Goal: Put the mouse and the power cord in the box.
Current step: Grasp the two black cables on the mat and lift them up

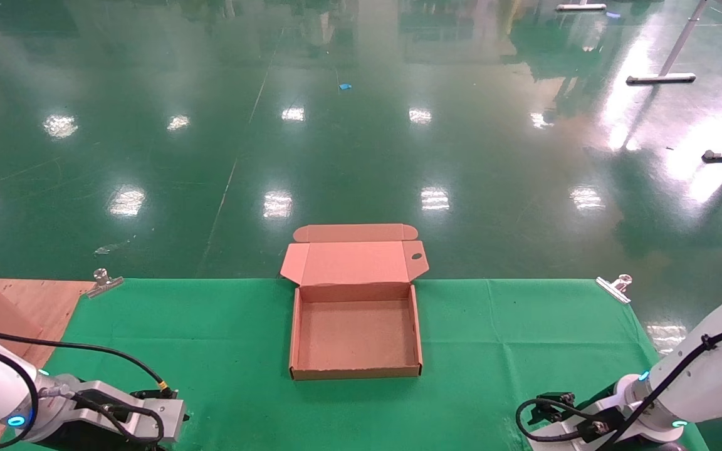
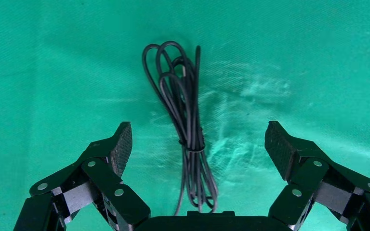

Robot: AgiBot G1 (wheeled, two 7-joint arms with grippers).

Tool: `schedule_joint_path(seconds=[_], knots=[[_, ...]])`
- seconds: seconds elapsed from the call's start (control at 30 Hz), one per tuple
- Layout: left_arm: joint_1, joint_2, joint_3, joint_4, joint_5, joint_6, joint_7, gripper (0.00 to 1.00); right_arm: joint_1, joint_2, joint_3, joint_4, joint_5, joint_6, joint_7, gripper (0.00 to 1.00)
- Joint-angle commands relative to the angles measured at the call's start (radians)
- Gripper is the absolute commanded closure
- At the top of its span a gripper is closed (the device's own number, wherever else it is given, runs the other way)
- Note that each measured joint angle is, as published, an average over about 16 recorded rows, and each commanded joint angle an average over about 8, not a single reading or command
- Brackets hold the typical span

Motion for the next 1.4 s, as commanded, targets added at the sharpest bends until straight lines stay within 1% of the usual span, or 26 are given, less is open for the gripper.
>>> schedule_joint_path(seconds=[0.03,0.1,0.13,0.17,0.5,0.63,0.97,1.4], knots=[[0.000,0.002,0.002,0.010,0.002,-0.004,0.013,1.00,-0.001,-0.002,-0.001,-0.008,-0.001,0.002,-0.002,0.69],[0.003,0.005,0.003,0.019,0.005,-0.016,0.018,1.00,0.001,-0.002,0.003,-0.020,0.007,-0.002,-0.008,0.92],[0.004,0.006,0.004,0.023,0.006,-0.023,0.019,1.00,0.003,-0.002,0.005,-0.026,0.010,-0.003,-0.012,0.97],[0.005,0.007,0.004,0.027,0.006,-0.030,0.020,1.00,0.004,-0.002,0.007,-0.032,0.014,-0.005,-0.017,1.00],[0.023,0.006,-0.007,0.049,-0.007,-0.139,0.023,1.00,0.018,-0.007,0.021,-0.098,0.043,-0.010,-0.082,1.00],[0.028,0.004,-0.009,0.052,-0.010,-0.157,0.028,1.00,0.020,-0.016,0.018,-0.123,0.040,-0.004,-0.102,1.00],[0.031,-0.007,-0.018,0.057,-0.023,-0.154,0.044,1.00,0.026,-0.030,0.018,-0.178,0.042,0.002,-0.135,1.00],[0.027,-0.019,-0.022,0.060,-0.029,-0.101,0.071,1.00,0.048,-0.040,0.024,-0.242,0.053,-0.006,-0.166,1.00]])
